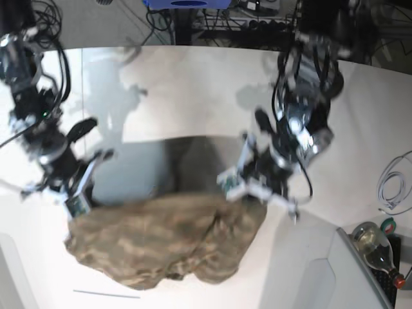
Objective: Layout the t-shirt on the table in an organized manner, then fold the t-shirt properly
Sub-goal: 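Lift the shirt with both grippers and spread it apart across the table, then release the shirt and raise both grippers away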
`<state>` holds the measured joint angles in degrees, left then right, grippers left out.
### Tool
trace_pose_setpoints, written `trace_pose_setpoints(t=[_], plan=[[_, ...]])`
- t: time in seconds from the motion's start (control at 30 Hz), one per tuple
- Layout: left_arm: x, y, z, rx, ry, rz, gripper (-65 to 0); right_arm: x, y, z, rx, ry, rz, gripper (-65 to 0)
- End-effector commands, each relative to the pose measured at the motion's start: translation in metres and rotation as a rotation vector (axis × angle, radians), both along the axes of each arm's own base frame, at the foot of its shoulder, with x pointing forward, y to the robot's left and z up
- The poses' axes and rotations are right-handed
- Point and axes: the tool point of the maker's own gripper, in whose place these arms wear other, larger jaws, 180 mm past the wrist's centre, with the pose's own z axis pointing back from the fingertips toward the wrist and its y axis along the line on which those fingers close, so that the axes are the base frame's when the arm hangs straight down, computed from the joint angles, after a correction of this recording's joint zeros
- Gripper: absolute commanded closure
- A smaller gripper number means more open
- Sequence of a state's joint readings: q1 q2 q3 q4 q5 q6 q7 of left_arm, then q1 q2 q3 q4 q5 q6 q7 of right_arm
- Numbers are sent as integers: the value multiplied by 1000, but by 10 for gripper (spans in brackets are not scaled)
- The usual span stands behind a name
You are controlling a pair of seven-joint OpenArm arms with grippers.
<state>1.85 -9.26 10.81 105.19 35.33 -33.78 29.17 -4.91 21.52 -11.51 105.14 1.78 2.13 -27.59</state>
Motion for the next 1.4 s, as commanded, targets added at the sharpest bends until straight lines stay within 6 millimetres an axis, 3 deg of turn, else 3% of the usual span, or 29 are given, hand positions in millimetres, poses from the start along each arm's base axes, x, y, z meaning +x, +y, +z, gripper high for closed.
trace_pose_setpoints(t=[0.0, 0.03, 0.13, 0.23, 0.3, 0.5, 0.57, 0.63, 0.7, 0.77, 0.8, 0.83, 1.0, 1.13, 1.2, 1.3, 1.37], plan=[[-12, 6, -8, 21, 16, 28, 0, -1, -18, -5, -31, -9, -64, 0], [-37, -1, -35, 23, 98, 6, 0, -13, -21, -30, -25, 58, -85, 0], [-96, -15, -82, 28, 262, -41, 0, -43, -43, -83, -15, 205, -185, 0], [-132, -24, -102, 23, 352, -66, 0, -60, -64, -104, 3, 262, -278, 0], [-145, -29, -107, 20, 379, -81, 0, -66, -82, -109, 2, 277, -334, 0], [-149, -42, -105, 9, 378, -113, 0, -72, -116, -117, 7, 301, -443, -17], [-146, -43, -100, 3, 363, -114, 0, -76, -124, -117, 22, 315, -492, -87], [-143, -46, -93, -5, 343, -118, 0, -81, -134, -117, 27, 338, -537, -212], [-141, -42, -88, 4, 331, -103, -179, -83, -138, -116, 29, 337, -553, -341], [-137, -33, -83, 36, 326, -75, -341, -83, -140, -115, 25, 334, -552, -408], [-135, -30, -79, 49, 318, -61, -397, -82, -140, -112, 25, 326, -551, -420], [-132, -28, -74, 54, 305, -51, -413, -81, -142, -107, 25, 313, -556, -422], [-113, 7, -61, 73, 257, 47, -344, -87, -159, -79, 64, 228, -645, -425], [-73, 23, -48, 85, 187, 93, -290, -90, -166, -74, 68, 215, -671, -425], [-43, 31, -48, 87, 166, 129, -199, -89, -163, -75, 77, 211, -665, -419], [0, 33, -52, 11, 180, 196, 0, -78, -129, -80, 104, 223, -587, -417], [20, 31, -63, -45, 225, 226, 0, -64, -98, -81, 117, 213, -499, -378]])
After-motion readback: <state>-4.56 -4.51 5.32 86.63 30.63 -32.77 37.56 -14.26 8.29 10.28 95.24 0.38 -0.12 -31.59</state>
